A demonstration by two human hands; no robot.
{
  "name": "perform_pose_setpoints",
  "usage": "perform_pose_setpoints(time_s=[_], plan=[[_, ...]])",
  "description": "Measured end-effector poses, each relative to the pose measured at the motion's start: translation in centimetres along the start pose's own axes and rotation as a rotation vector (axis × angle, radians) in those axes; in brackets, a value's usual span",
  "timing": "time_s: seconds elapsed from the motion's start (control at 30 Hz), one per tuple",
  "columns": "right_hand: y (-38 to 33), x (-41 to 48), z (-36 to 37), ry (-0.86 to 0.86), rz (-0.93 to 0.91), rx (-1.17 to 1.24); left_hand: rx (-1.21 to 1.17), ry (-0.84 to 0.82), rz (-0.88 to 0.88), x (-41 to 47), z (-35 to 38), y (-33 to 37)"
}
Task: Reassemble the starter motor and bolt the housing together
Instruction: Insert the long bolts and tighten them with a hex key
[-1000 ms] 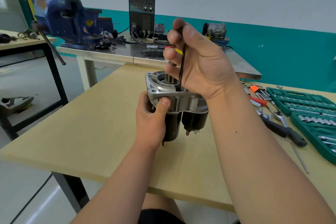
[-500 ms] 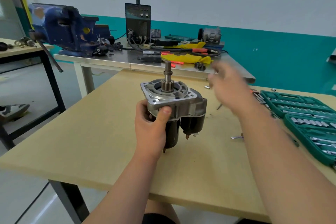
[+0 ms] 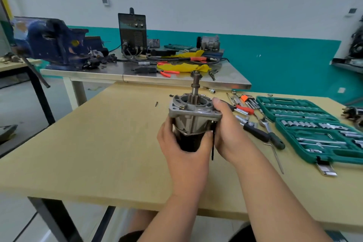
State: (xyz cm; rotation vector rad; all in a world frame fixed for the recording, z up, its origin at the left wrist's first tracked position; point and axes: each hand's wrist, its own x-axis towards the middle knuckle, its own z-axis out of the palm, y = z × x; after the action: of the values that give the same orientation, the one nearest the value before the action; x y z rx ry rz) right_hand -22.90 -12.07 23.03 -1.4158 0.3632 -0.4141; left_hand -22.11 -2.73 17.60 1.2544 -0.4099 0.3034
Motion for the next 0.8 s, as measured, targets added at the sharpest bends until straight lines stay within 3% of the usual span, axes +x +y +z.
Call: perform_pose_setpoints(time_s=[0.17, 0.33, 0.47, 0.63, 0.7, 0.8], plan=[[-0.9, 1.1, -1.8, -0.051, 0.034, 0.204, 0.013, -0.119, -0.089, 0.9, -2.3, -1.0], [-0.6, 0.9, -1.9, -0.248, -0.006, 0.337, 0.294, -0.33, -0.01, 2.6, -2.8, -2.1], [-1.2, 1.3, -1.4, -0.385, -0.046, 0.233, 0.1, -0.516, -0.082, 3.4, -3.6, -2.2], [-1.5, 1.8, -1.4, -0.508, 0.003, 0.282, 0.131, -0.455, -0.075, 3.4, -3.2, -1.9], [-2.0, 1.8, -1.8, -0.459, 0.01, 0.184, 0.15, -0.36, -0.035, 2.6, -2.7, -1.7], [-3.1, 0.9, -2.4, -0.091, -0.135, -0.237, 0.188, -0.185, -0.001, 1.1, -1.6, -1.4]])
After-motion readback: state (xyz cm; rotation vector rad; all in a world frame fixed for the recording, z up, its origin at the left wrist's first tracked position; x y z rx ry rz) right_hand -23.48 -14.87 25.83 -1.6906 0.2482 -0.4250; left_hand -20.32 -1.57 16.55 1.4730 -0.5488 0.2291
